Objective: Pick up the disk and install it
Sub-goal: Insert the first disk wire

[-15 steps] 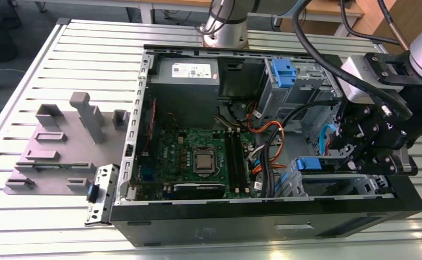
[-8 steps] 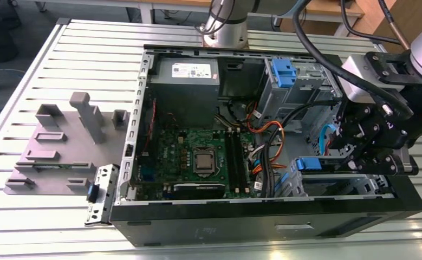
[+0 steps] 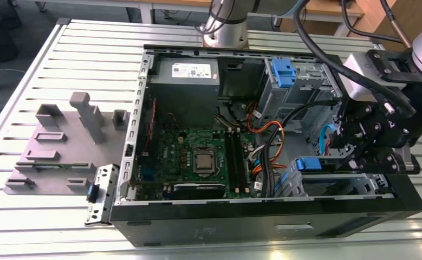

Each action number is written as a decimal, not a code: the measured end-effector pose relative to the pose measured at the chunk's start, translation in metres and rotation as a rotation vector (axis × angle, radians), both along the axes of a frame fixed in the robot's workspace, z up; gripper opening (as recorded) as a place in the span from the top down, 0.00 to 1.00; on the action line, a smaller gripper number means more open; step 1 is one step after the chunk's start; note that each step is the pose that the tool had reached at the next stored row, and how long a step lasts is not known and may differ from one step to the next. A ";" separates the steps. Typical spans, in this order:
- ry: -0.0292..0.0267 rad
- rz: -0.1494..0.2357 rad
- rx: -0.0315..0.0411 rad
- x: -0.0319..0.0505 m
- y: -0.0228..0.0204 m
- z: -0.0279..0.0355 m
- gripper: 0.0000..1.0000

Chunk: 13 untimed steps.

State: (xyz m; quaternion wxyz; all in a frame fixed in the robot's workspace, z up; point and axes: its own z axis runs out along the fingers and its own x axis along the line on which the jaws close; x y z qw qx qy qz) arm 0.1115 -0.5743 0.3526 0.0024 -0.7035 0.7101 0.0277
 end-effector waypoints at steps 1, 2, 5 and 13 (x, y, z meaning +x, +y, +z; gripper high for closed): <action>0.0000 0.000 0.0004 0.0000 0.0000 0.0015 0.58; 0.0000 0.000 0.0004 0.0000 0.0000 0.0034 0.58; 0.0000 0.000 0.0003 0.0000 0.0000 0.0085 0.58; -0.0002 0.000 0.0022 0.0000 0.0105 0.0096 0.58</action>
